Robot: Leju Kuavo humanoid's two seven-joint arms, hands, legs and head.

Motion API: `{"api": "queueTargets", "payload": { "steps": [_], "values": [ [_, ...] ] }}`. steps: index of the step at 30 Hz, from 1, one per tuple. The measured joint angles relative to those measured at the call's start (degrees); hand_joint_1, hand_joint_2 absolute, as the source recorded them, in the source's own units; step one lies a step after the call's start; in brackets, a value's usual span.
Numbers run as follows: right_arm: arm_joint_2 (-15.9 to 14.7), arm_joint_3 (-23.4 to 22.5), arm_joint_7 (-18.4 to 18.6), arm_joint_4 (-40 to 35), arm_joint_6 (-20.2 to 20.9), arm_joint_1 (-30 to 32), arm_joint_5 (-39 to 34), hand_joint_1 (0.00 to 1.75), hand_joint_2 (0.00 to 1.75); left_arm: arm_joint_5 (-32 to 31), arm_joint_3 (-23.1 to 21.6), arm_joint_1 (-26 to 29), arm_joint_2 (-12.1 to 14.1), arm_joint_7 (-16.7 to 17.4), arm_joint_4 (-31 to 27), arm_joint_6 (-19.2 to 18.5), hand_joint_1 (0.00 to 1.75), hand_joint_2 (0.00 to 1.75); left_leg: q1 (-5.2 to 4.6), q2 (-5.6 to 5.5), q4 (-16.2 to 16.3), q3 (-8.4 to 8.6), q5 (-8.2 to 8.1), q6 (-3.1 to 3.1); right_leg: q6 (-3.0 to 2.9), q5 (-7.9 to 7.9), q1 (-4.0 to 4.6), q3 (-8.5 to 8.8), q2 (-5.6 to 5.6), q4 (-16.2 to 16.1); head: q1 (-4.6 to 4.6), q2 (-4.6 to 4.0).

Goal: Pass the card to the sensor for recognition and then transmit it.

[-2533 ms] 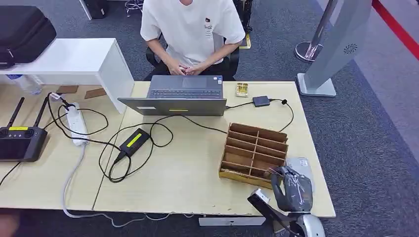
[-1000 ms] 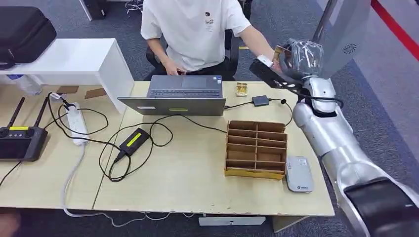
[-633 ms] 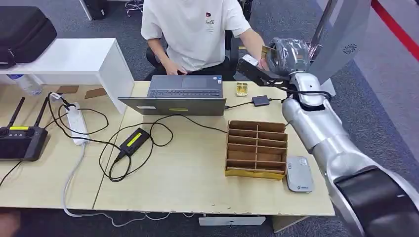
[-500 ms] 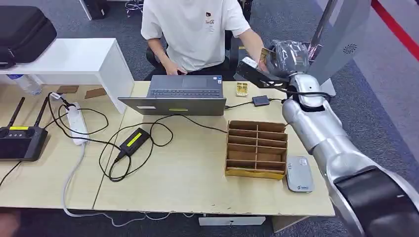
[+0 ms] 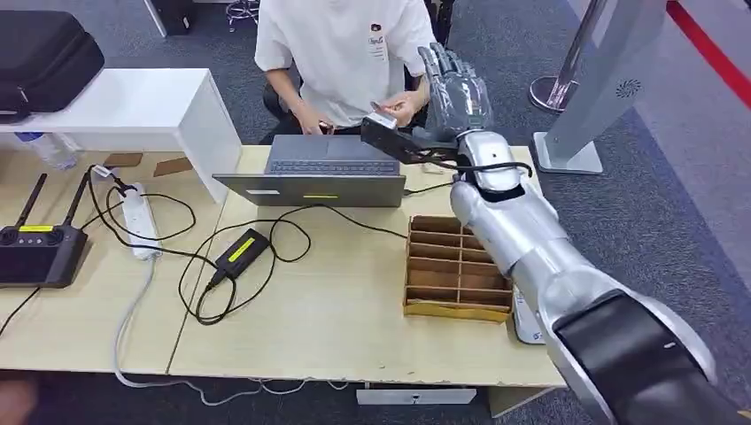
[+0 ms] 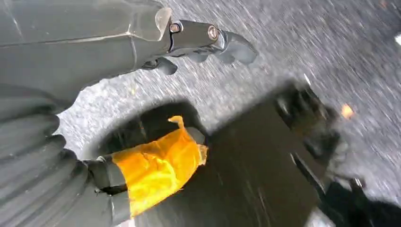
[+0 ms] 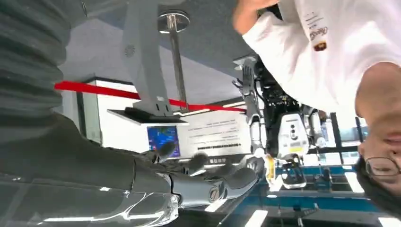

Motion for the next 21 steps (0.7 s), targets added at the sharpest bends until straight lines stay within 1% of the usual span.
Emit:
{"api": "queueTargets", "payload": {
  "steps": [2,5,8,11,16,20,21],
  "values": [
    [-0.31,0.09,0.31,0.17,0.00,-0.15,0.15,0.00,1.75,0.20,0.02,0.05,-0.33,-0.04,0.00,0.11,0.00,1.75,-0.01,0.02,0.02,-0.01,0.00,0.00,0.03,0.02,-0.01,0.00,0.02,-0.05,0.00,0.00],
    [-1.97,0.17,0.57,0.33,0.02,-0.23,0.53,0.00,1.75,0.94,0.26,0.14,-0.50,-0.04,0.00,0.59,0.00,1.75,-0.04,0.04,0.08,-0.01,-0.01,0.01,0.05,0.04,-0.02,-0.01,0.05,-0.09,-0.02,0.00],
    [-4.66,0.20,0.57,0.33,0.02,-0.19,0.70,0.00,1.75,1.55,0.70,0.26,-0.46,-0.20,0.00,1.05,0.00,1.75,-0.04,0.00,0.09,-0.03,-0.01,0.02,0.05,0.04,-0.02,-0.01,-0.01,-0.10,-0.04,0.00],
    [-8.38,0.17,0.63,0.06,0.09,0.18,0.68,0.00,1.75,2.25,1.07,0.70,-0.52,-0.42,0.00,1.49,0.00,1.75,-0.03,0.01,0.13,-0.03,-0.02,0.02,0.05,0.04,-0.02,-0.02,0.00,-0.11,-0.04,0.00],
    [-17.17,-0.79,0.33,-2.53,0.24,2.67,-0.59,0.00,1.75,3.61,1.49,1.22,-0.48,-0.92,0.00,2.53,0.00,1.75,-0.04,-0.18,0.16,-0.10,-0.06,0.09,0.06,0.04,-0.02,0.01,-0.20,-0.15,-0.04,0.00],
    [-27.24,-3.56,-0.79,-8.36,1.73,7.57,-2.93,0.00,1.75,4.70,2.21,1.92,-0.48,-1.57,0.00,3.43,0.00,1.75,-0.04,-0.38,0.22,-0.21,-0.11,0.16,0.11,0.01,-0.02,0.08,-0.44,-0.22,-0.02,0.00],
    [-29.08,-4.27,-0.98,-9.60,1.92,8.74,-3.17,0.00,1.75,4.76,2.34,2.05,-0.48,-1.66,0.00,3.45,0.00,1.75,-0.06,-0.42,0.21,-0.29,-0.13,0.20,0.11,0.00,-0.02,0.07,-0.46,-0.21,0.00,0.00]
  ]
}}
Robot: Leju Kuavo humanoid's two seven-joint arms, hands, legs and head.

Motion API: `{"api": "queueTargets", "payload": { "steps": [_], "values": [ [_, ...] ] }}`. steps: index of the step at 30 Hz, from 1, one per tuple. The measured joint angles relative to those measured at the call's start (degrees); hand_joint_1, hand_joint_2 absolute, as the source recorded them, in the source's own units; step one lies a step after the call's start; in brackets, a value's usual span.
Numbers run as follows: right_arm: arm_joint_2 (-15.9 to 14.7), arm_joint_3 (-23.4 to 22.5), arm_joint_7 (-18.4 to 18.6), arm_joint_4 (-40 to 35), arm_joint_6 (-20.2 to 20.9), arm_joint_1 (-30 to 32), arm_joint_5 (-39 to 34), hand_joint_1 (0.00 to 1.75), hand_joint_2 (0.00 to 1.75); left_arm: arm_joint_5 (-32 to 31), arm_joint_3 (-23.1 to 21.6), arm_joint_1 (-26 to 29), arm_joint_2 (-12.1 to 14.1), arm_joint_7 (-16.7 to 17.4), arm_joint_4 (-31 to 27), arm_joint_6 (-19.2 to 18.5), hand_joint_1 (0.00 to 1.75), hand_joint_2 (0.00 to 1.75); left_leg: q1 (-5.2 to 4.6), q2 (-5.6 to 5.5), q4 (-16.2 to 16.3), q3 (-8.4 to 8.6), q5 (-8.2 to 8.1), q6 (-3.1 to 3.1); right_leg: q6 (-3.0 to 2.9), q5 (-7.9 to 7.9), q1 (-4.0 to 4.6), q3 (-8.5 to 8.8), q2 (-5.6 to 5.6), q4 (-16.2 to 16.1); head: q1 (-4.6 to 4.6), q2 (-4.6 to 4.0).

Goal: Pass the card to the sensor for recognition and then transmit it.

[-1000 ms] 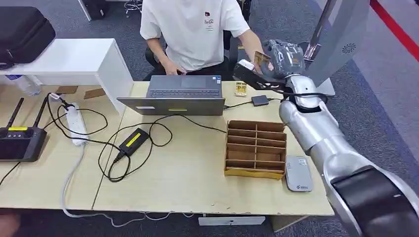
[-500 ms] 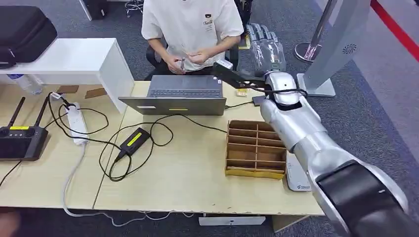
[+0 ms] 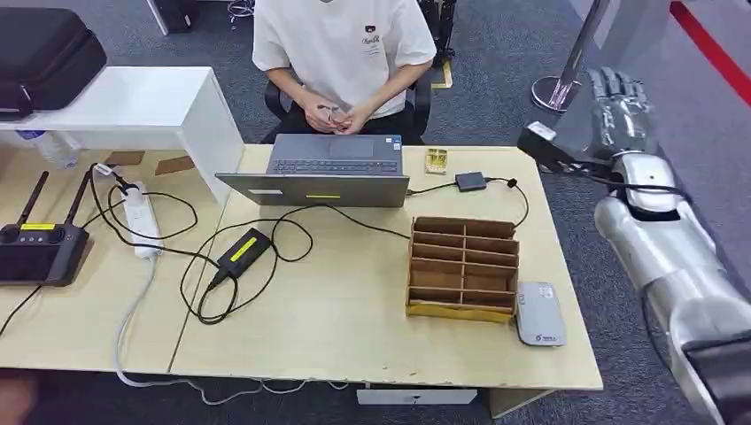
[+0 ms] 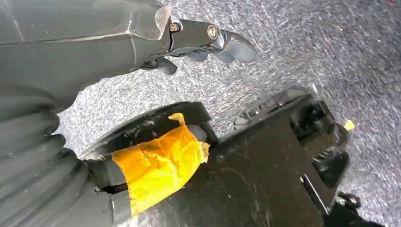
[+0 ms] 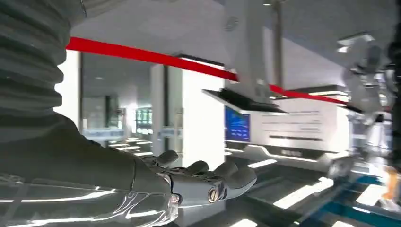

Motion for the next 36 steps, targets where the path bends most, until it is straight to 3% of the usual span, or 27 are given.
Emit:
{"api": "queueTargets", "payload": {
  "steps": [3,7,9,12,17,20,24,26,27,29,33,36],
  "values": [
    [-3.78,-1.62,-0.09,-2.77,0.37,2.25,-0.22,0.00,1.75,0.17,0.13,0.14,0.00,-0.09,0.00,0.00,0.00,1.75,-0.03,0.31,-0.01,0.04,-0.06,0.08,0.01,0.01,-0.02,-0.09,0.29,0.00,-0.04,0.00],
    [-5.98,-2.20,0.37,-5.07,1.05,3.57,0.09,0.00,1.75,0.20,0.28,0.10,0.00,-0.09,0.00,-0.02,0.00,1.75,-0.01,0.68,-0.04,0.26,-0.11,0.14,-0.01,0.02,-0.01,-0.10,0.69,0.01,-0.07,0.00],
    [-6.97,-2.34,1.23,-5.81,1.29,4.30,-0.02,0.00,1.75,0.55,0.35,0.11,-0.02,-0.09,0.00,0.07,0.00,1.75,0.01,0.54,-0.02,0.27,-0.08,0.11,-0.02,0.01,0.00,-0.13,0.58,0.01,-0.04,0.00],
    [-11.80,-4.48,2.16,-8.59,1.90,7.95,-2.49,0.00,1.75,1.62,0.52,0.40,0.00,-0.39,0.00,0.57,0.00,1.75,0.03,-0.15,0.00,0.15,-0.01,0.16,0.14,-0.12,0.02,0.02,-0.14,0.01,-0.07,0.00],
    [-22.62,-13.17,1.66,-13.09,1.70,21.67,-7.06,0.00,1.75,3.35,1.64,1.16,0.00,-1.36,0.00,1.16,0.00,1.75,0.01,-0.62,-0.01,-0.03,-0.20,0.42,0.39,-0.32,0.02,0.27,-0.65,-0.16,0.00,0.00],
    [-25.59,-20.86,1.35,-13.76,0.61,32.88,-7.63,0.00,1.75,4.37,2.14,1.63,0.00,-1.55,0.00,1.20,0.00,1.75,0.01,-0.62,-0.01,-0.01,-0.34,0.51,0.43,-0.38,0.01,0.30,-0.66,-0.22,-0.07,0.00],
    [-23.87,-31.69,-2.91,-9.95,-3.48,44.05,-4.09,0.00,1.75,5.64,2.93,1.78,-0.04,-1.55,0.00,1.36,0.00,1.75,-0.02,-0.51,-0.04,0.04,-0.39,0.52,0.41,-0.43,-0.03,0.21,-0.54,-0.24,-0.07,0.00],
    [-21.58,-37.40,-1.44,-8.04,-3.15,49.50,-4.00,0.00,1.75,6.03,3.19,1.80,-0.04,-1.53,-0.02,1.73,0.00,1.75,-0.01,-0.64,-0.05,0.00,-0.47,0.64,0.49,-0.56,0.00,0.37,-0.72,-0.25,0.00,0.00],
    [-20.31,-39.94,-2.74,-7.31,-3.96,51.36,-2.73,0.00,1.75,6.25,3.28,2.03,-0.07,-1.53,-0.02,1.70,0.00,1.75,-0.04,-0.63,-0.06,0.01,-0.46,0.62,0.47,-0.59,-0.04,0.30,-0.72,-0.24,0.07,0.00],
    [-17.27,-43.54,-6.08,-1.03,-6.91,50.96,-0.26,0.00,1.75,7.02,3.45,1.86,-0.04,-1.40,-0.02,1.70,0.00,1.75,-0.04,-0.29,-0.08,0.19,-0.49,0.59,0.41,-0.54,-0.04,0.26,-0.27,-0.23,-0.20,0.00],
    [-11.26,-49.88,-7.58,7.84,-11.00,53.57,0.29,0.00,1.75,7.67,4.06,2.15,-0.07,-1.29,-0.02,1.70,0.00,1.75,0.01,-0.11,-0.09,0.29,-0.58,0.53,0.38,-0.60,0.01,0.37,-0.15,-0.21,-0.11,0.00],
    [-9.34,-51.65,-8.09,10.94,-11.32,54.33,0.55,0.00,1.75,7.67,4.28,2.07,-0.07,-1.29,-0.02,1.70,0.00,1.75,-0.06,0.12,-0.13,0.35,-0.61,0.52,0.38,-0.60,-0.07,0.35,0.08,-0.16,-0.22,0.00]
  ]
}}
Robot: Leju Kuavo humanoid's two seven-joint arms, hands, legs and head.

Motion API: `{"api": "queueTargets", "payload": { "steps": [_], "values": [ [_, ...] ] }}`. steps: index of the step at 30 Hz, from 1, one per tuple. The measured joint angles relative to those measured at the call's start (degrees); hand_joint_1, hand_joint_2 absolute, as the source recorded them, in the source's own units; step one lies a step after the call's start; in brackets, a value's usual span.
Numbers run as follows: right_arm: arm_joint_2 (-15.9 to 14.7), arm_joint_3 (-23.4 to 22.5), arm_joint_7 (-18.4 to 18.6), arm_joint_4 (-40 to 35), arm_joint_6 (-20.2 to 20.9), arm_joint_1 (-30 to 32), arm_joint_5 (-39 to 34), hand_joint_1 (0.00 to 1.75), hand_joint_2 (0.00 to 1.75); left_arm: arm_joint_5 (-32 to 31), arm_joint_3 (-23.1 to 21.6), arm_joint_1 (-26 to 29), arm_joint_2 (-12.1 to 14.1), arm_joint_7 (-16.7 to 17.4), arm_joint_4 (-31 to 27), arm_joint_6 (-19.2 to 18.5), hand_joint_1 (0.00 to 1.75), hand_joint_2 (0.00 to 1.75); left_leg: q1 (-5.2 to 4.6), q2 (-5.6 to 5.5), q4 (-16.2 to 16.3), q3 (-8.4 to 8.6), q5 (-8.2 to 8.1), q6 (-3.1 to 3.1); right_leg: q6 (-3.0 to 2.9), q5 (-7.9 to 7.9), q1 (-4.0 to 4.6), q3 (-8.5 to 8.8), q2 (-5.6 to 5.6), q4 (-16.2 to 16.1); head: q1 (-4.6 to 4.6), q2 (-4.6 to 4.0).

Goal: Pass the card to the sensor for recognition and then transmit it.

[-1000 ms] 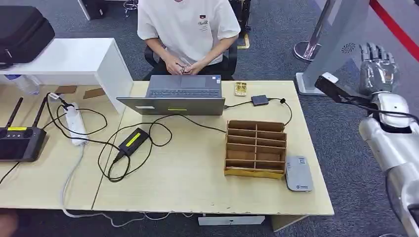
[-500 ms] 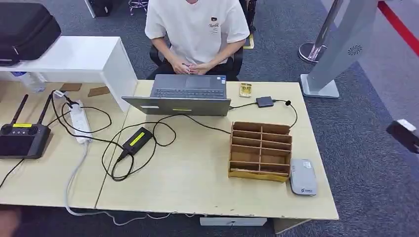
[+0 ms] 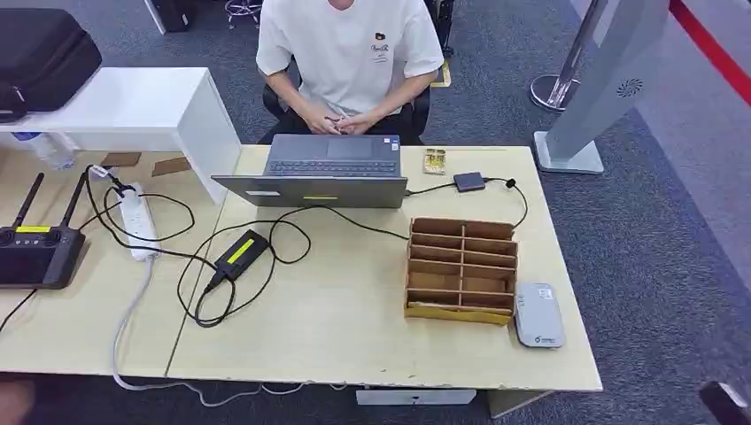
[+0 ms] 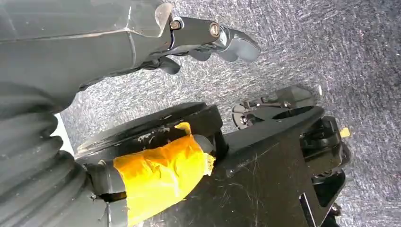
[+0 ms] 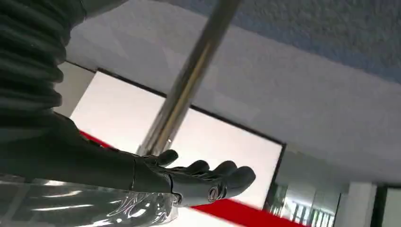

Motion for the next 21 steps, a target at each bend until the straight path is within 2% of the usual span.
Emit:
{"api": "queueTargets", "payload": {
  "steps": [3,5,7,8,15,20,21],
  "values": [
    [1.31,-1.81,-0.02,3.06,0.55,-0.03,0.20,0.00,1.75,0.26,0.11,0.01,0.02,0.02,0.00,0.07,0.00,1.75,0.05,0.15,0.00,0.14,0.00,-0.01,0.00,0.00,0.05,-0.03,0.13,-0.01,0.11,0.00],
    [3.85,-4.15,1.25,6.03,1.84,0.25,-0.29,0.00,1.75,0.52,0.33,0.04,-0.02,1.03,0.00,0.33,0.00,1.75,0.14,0.09,0.00,0.13,-0.04,-0.06,-0.03,-0.02,0.16,0.08,0.05,-0.03,0.13,0.00],
    [7.74,-5.85,4.04,8.42,4.39,0.50,-1.18,0.00,1.75,0.50,0.31,-0.16,-0.11,2.47,0.00,0.98,0.00,1.75,0.14,0.10,-0.02,0.13,-0.04,-0.07,-0.09,-0.06,0.16,0.09,0.05,0.00,0.20,0.00],
    [9.71,-6.73,5.07,9.32,4.97,0.66,-1.72,0.00,1.75,0.52,0.31,-0.22,-0.15,2.82,0.00,1.24,0.00,1.75,0.16,0.13,-0.05,0.15,-0.04,-0.07,-0.09,-0.05,0.18,0.11,0.09,0.01,-0.07,0.00],
    [22.74,-10.34,12.00,12.67,13.23,0.40,-1.99,0.00,1.75,1.09,0.31,-0.36,-0.44,3.69,0.00,1.75,0.00,1.75,0.28,0.39,-0.11,0.31,-0.06,-0.30,-0.27,-0.09,0.27,0.10,0.37,0.09,0.07,0.00],
    [29.85,-10.42,14.40,13.61,16.78,-0.20,-0.64,0.00,1.75,1.79,0.33,-0.60,-0.74,4.98,0.00,2.38,0.00,1.75,0.36,0.39,-0.11,0.31,-0.02,-0.47,-0.37,-0.05,0.33,0.08,0.37,0.11,0.13,0.00],
    [30.10,-10.42,14.43,13.63,17.31,-0.29,-0.44,0.00,1.75,1.95,0.31,-0.65,-0.81,5.16,0.00,2.40,0.00,1.75,0.36,0.38,-0.11,0.30,-0.01,-0.48,-0.37,-0.04,0.33,0.10,0.36,0.10,-0.07,0.00]
  ]
}}
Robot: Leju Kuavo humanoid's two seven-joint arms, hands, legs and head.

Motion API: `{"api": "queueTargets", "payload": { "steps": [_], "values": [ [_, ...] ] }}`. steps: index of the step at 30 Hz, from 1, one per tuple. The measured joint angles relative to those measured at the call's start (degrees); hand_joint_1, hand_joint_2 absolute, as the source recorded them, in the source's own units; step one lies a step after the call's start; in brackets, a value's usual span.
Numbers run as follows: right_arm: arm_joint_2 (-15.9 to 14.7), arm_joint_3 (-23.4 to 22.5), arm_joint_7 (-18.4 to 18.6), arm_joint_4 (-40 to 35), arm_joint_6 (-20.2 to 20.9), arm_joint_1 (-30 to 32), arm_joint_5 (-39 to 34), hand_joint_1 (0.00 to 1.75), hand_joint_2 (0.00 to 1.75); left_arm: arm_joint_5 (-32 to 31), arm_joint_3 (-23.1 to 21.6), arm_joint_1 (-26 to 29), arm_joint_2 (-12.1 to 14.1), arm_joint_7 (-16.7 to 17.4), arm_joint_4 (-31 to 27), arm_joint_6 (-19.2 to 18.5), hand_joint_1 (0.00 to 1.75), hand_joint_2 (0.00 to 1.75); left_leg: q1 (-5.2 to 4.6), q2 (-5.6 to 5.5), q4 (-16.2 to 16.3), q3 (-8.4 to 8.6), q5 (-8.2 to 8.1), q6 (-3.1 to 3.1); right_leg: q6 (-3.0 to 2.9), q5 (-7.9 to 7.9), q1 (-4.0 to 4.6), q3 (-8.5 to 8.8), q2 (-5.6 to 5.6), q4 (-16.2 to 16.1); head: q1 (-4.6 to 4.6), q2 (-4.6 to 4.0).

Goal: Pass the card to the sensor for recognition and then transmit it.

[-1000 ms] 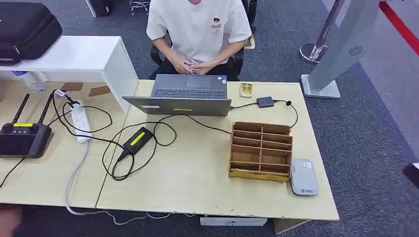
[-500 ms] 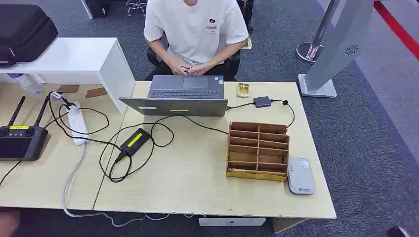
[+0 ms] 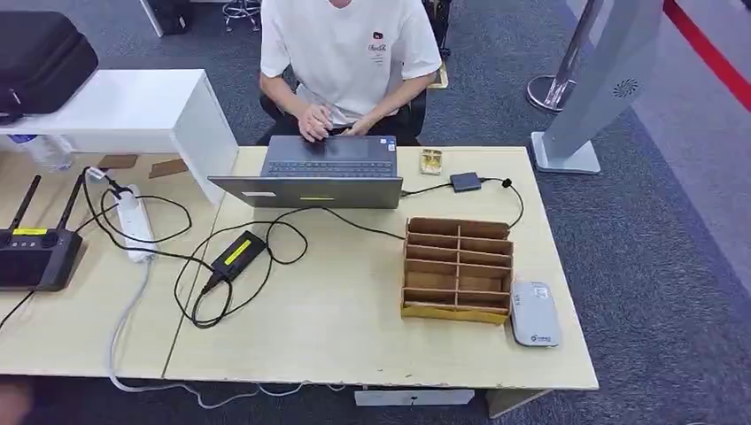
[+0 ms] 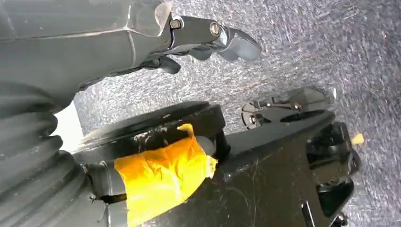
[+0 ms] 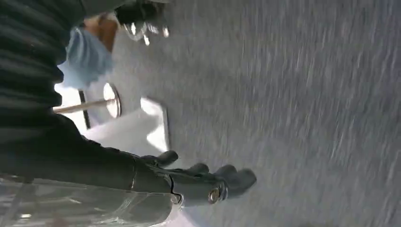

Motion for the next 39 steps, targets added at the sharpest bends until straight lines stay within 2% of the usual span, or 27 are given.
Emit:
{"api": "queueTargets", "payload": {
  "steps": [7,19,32,39],
  "values": [
    [2.14,-0.94,-2.62,0.13,1.94,-0.27,-1.18,0.00,1.75,0.15,0.02,-0.14,-0.22,0.74,0.00,0.00,0.00,1.75,-0.05,0.00,0.01,-0.01,0.00,0.00,0.00,0.01,-0.05,0.02,0.00,-0.01,0.11,0.00],
    [2.67,-0.96,-1.18,0.37,7.34,-0.51,-0.02,0.00,1.75,0.65,0.02,-0.29,-0.22,1.40,0.00,-0.37,0.00,1.75,-0.06,0.01,0.02,0.00,0.00,0.00,0.00,0.01,-0.05,0.01,0.00,-0.01,0.11,0.00],
    [2.60,-1.03,-0.44,0.37,8.70,-0.77,-0.35,0.00,1.75,0.11,0.00,-0.39,-0.22,1.81,0.00,-1.05,0.00,1.75,-0.07,0.01,0.02,0.00,0.00,0.00,0.00,0.02,-0.06,0.02,0.00,-0.02,0.11,0.00],
    [2.47,-1.11,-0.13,0.37,10.73,-0.95,0.39,0.00,1.75,0.61,-0.02,-0.50,-0.22,2.32,0.00,-1.97,0.00,1.75,-0.06,0.01,0.02,0.00,0.00,0.00,-0.01,0.02,-0.06,0.02,0.00,-0.01,0.11,0.00]
  ]
}}
